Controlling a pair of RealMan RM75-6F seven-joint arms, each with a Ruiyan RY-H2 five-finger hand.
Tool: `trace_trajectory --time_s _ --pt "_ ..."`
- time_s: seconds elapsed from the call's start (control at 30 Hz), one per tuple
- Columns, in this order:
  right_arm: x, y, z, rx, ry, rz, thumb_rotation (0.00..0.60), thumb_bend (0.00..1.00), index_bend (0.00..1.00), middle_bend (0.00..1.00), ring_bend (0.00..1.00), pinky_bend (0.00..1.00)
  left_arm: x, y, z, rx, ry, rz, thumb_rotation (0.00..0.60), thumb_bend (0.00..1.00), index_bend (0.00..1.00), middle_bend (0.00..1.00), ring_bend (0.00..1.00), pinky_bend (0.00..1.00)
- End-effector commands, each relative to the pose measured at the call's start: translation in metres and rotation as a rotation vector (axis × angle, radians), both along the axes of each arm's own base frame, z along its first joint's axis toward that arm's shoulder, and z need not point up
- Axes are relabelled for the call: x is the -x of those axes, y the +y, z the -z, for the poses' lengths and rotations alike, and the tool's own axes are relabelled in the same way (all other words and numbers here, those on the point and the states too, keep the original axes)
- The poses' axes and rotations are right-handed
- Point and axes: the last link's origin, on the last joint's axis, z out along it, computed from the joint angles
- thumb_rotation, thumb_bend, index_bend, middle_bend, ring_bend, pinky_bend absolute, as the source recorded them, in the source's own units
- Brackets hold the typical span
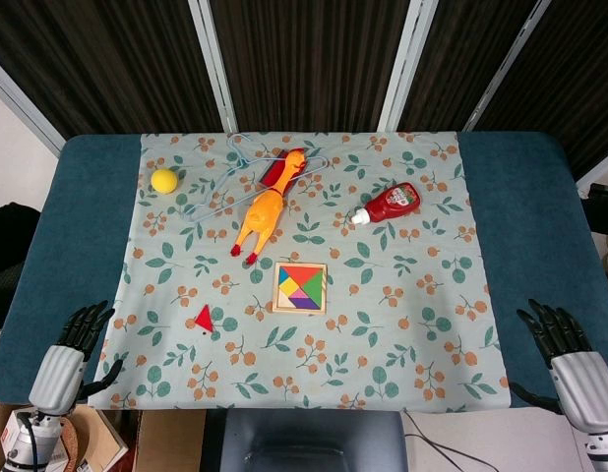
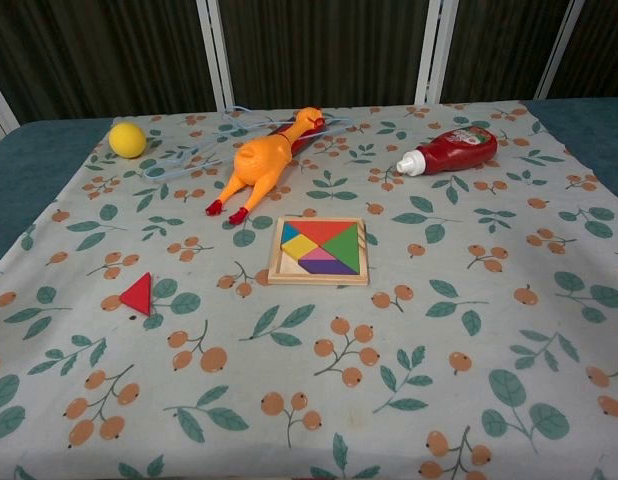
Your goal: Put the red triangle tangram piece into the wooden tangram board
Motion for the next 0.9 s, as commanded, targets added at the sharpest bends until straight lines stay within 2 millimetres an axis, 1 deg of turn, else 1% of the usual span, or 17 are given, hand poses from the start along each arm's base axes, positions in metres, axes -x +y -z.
trace_trajectory --time_s 0.03,0.2,0.23,0.27,0.3,0.33,0.37,0.43,0.47,0.5,0.53,0.57,0.63,0.73,0.77,0.9 --pt "0.000 0.000 0.000 -0.001 -0.001 0.000 0.600 0.20 0.00 0.00 0.00 0.00 0.000 0.000 0.001 0.002 0.001 0.000 0.600 0.34 0.00 0.00 0.00 0.09" --pt "0.000 -0.002 0.001 -0.002 0.001 0.004 0.600 0.20 0.00 0.00 0.00 0.00 -0.002 0.001 0.007 0.029 0.004 0.004 0.600 0.34 0.01 0.00 0.00 0.09" --pt "0.001 -0.002 0.000 0.000 0.002 0.005 0.600 0.20 0.00 0.00 0.00 0.00 -0.003 0.002 0.009 0.036 0.005 0.011 0.600 0.34 0.01 0.02 0.00 0.10" --pt "0.001 -0.002 0.000 0.000 0.000 0.007 0.600 0.20 0.00 0.00 0.00 0.00 -0.005 0.003 0.011 0.042 0.008 0.020 0.600 0.34 0.02 0.05 0.01 0.12" --pt "0.001 -0.002 0.000 0.000 0.000 0.009 0.600 0.20 0.00 0.00 0.00 0.00 -0.008 0.004 0.013 0.044 0.012 0.031 0.600 0.34 0.03 0.14 0.07 0.20" --pt "0.001 -0.002 0.000 0.001 -0.002 0.012 0.600 0.20 0.00 0.00 0.00 0.00 -0.013 0.007 0.017 0.049 0.015 0.049 0.600 0.34 0.04 0.31 0.21 0.38" --pt "0.001 -0.002 -0.001 0.002 -0.003 0.013 0.600 0.20 0.00 0.00 0.00 0.00 -0.017 0.010 0.021 0.063 0.015 0.065 0.600 0.34 0.05 0.45 0.35 0.52" --pt "0.001 -0.002 -0.001 0.002 -0.004 0.013 0.600 0.20 0.00 0.00 0.00 0.00 -0.018 0.011 0.024 0.072 0.014 0.067 0.600 0.34 0.06 0.67 0.56 0.74" --pt "0.001 -0.002 -0.001 0.003 -0.005 0.012 0.600 0.20 0.00 0.00 0.00 0.00 -0.019 0.012 0.025 0.081 0.013 0.068 0.600 0.34 0.07 0.77 0.67 0.83" --pt "0.001 -0.002 -0.001 0.002 -0.008 0.012 0.600 0.20 0.00 0.00 0.00 0.00 -0.021 0.013 0.029 0.101 0.010 0.070 0.600 0.35 0.10 0.91 0.83 0.94" --pt "0.001 -0.002 -0.002 0.004 -0.020 0.012 0.600 0.20 0.00 0.00 0.00 0.00 -0.035 0.025 0.045 0.156 0.028 0.111 0.600 0.36 0.12 0.96 0.91 0.98" --pt "0.001 -0.003 -0.003 0.004 -0.025 0.012 0.600 0.20 0.00 0.00 0.00 0.00 -0.042 0.036 0.055 0.174 0.049 0.124 0.600 0.36 0.17 1.00 0.98 1.00" --pt "0.002 -0.003 -0.003 0.000 -0.025 0.013 0.600 0.20 0.00 0.00 0.00 0.00 -0.050 0.049 0.065 0.202 0.060 0.121 0.600 0.38 0.23 1.00 1.00 1.00" --pt "0.002 -0.004 -0.003 -0.005 -0.026 0.011 0.600 0.20 0.00 0.00 0.00 0.00 -0.058 0.064 0.072 0.199 0.085 0.140 0.600 0.39 0.30 1.00 1.00 1.00" --pt "0.002 -0.004 -0.002 -0.008 -0.025 0.010 0.600 0.20 0.00 0.00 0.00 0.00 -0.062 0.069 0.074 0.190 0.106 0.153 0.600 0.39 0.31 1.00 1.00 1.00" --pt "0.001 -0.005 -0.002 -0.011 -0.030 0.009 0.600 0.20 0.00 0.00 0.00 0.00 -0.070 0.082 0.085 0.195 0.172 0.178 0.600 0.40 0.31 1.00 1.00 1.00"
